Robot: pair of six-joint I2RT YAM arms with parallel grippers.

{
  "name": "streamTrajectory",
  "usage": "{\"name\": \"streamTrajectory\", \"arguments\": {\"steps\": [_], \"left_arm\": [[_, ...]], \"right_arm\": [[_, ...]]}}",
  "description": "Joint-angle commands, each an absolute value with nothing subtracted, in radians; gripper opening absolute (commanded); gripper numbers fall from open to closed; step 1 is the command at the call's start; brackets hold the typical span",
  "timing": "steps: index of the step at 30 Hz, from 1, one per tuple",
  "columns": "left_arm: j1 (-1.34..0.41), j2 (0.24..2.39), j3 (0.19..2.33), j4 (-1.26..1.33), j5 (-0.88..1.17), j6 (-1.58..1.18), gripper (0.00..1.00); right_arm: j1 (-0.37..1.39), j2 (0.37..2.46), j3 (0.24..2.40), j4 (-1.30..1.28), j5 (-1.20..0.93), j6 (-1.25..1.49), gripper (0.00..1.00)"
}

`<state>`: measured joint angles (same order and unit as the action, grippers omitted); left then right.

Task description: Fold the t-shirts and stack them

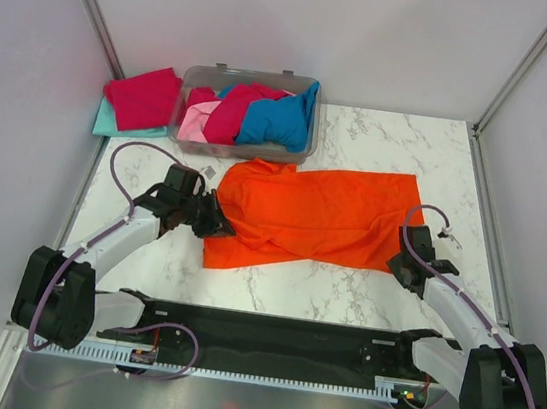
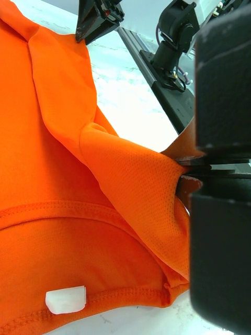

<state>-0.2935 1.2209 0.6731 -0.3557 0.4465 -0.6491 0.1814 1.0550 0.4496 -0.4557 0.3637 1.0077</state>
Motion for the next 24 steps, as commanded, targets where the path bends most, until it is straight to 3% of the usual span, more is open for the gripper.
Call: {"name": "streamTrajectory", "arguments": {"steps": [1, 3, 5, 6, 9, 16, 24], "left_arm": [[-0.288, 1.209, 0.67, -0.327, 0.442, -0.618, 0.02], [-0.288, 1.21, 0.67, -0.325, 0.44, -0.618, 0.02], [-0.288, 1.212, 0.669, -0.324, 0.44, -0.617, 0.02], [-0.288, 1.212, 0.669, -0.325, 0.439, -0.618, 0.02], [-0.288, 1.206, 0.666, -0.325, 0.44, -0.617, 0.02], [-0.288, 1.126, 0.68, -0.36, 0.466, -0.618, 0.02], [-0.291, 0.933, 0.727, -0.544, 0.499, -0.612, 0.02]], "right_arm": [[0.184, 1.043, 0.431, -0.417, 0.399, 1.014, 0.38], [0.184, 1.037, 0.417, -0.41, 0.402, 1.014, 0.35], [0.183, 1.034, 0.402, -0.402, 0.393, 1.012, 0.24], [0.184, 1.028, 0.399, -0.396, 0.381, 1.012, 0.14], [0.184, 1.008, 0.391, -0.396, 0.365, 1.011, 0.0], [0.184, 0.873, 0.46, -0.511, 0.35, 1.011, 0.0], [0.183, 0.674, 0.686, -0.882, 0.371, 0.991, 0.0]]}}
